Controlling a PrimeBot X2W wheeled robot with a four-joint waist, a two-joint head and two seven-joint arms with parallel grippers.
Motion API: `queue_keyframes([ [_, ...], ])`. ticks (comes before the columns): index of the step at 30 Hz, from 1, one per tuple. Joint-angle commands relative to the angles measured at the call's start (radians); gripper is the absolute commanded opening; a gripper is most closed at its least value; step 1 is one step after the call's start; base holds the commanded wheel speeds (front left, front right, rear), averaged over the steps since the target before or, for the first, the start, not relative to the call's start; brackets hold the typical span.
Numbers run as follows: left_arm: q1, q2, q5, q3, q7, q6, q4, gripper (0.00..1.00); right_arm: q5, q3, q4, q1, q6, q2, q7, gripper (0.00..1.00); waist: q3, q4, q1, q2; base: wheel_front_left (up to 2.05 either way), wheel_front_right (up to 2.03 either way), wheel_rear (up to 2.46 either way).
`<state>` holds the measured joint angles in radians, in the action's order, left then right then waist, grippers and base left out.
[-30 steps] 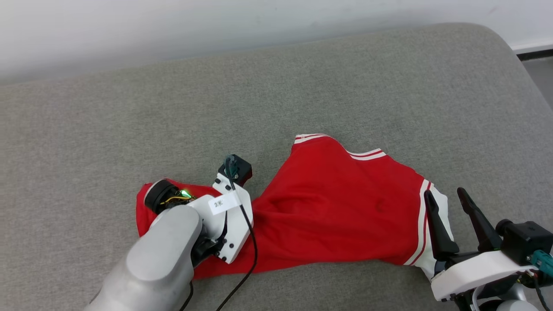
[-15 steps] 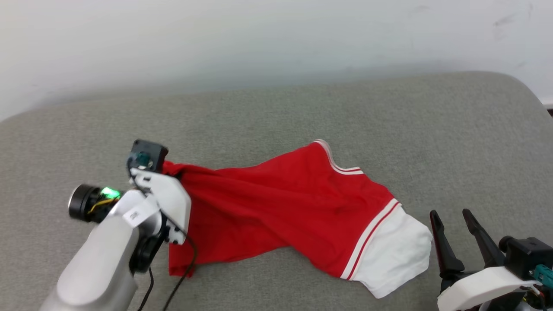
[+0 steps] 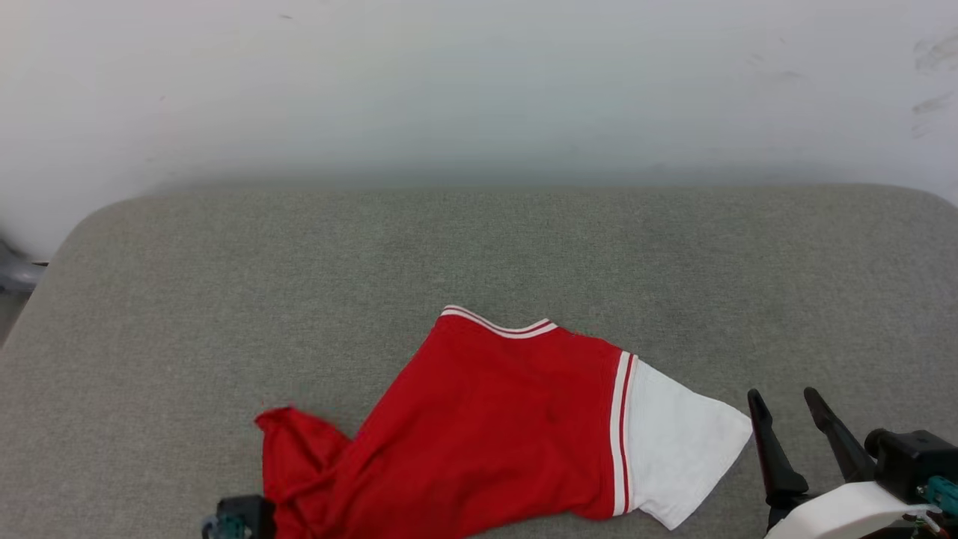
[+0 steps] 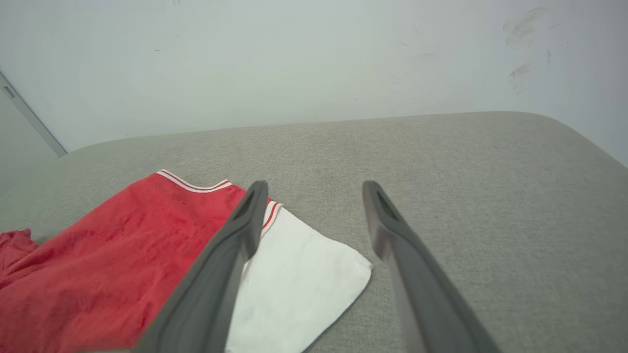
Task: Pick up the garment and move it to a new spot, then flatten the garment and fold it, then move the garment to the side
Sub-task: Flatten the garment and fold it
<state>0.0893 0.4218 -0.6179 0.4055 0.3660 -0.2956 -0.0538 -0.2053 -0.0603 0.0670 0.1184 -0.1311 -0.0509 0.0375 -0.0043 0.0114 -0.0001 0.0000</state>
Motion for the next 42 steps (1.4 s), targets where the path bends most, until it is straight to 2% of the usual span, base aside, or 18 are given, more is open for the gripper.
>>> queue_keyframes([
  [1,0.021,-0.017,-0.014,0.004,-0.006,-0.005,0.001,0.0,0.002,0.001,0.006,0.008,0.001,0.001,0.005,1.0,-0.001,0.001,0.0001,0.0,0.0,0.0,0.0],
  [8,0.096,-0.106,-0.073,0.021,-0.066,0.018,-0.061,0.0,0.008,-0.001,0.017,0.011,0.001,0.001,0.019,1.0,-0.007,-0.001,0.0001,0.0,0.0,0.0,0.0],
  [9,0.089,-0.112,-0.069,0.024,-0.079,0.024,-0.068,0.37,0.01,-0.003,0.019,0.012,0.001,0.001,0.021,1.0,-0.008,0.0,0.0001,0.0,0.0,0.0,0.0],
  [10,0.077,-0.115,-0.061,0.022,-0.098,0.026,-0.072,1.0,0.012,-0.004,0.022,0.012,0.001,0.001,0.025,1.0,-0.009,0.002,0.0001,0.0,0.0,0.0,0.0],
  [22,-0.05,-0.094,0.069,-0.043,-0.395,0.008,-0.043,1.0,0.013,-0.008,0.051,0.016,0.001,0.001,0.04,1.0,-0.025,0.013,0.0001,0.0,0.0,0.0,0.0],
  [27,-0.119,-0.073,0.08,-0.063,-0.421,0.023,-0.028,1.0,0.01,-0.011,0.056,0.011,0.001,0.001,0.042,1.0,-0.018,0.008,0.0001,0.0,0.0,0.0,0.0],
  [34,-0.285,-0.047,0.04,-0.05,-0.325,0.109,-0.069,1.0,0.02,-0.012,0.073,-0.018,0.001,0.001,0.052,1.0,0.032,-0.008,0.0001,0.0,0.0,0.0,0.0],
  [42,-0.491,-0.053,-0.025,0.035,-0.088,0.244,-0.193,1.0,0.019,-0.007,0.07,-0.069,0.001,0.001,0.045,1.0,0.137,-0.044,0.0001,0.0,0.0,0.0,0.0],
])
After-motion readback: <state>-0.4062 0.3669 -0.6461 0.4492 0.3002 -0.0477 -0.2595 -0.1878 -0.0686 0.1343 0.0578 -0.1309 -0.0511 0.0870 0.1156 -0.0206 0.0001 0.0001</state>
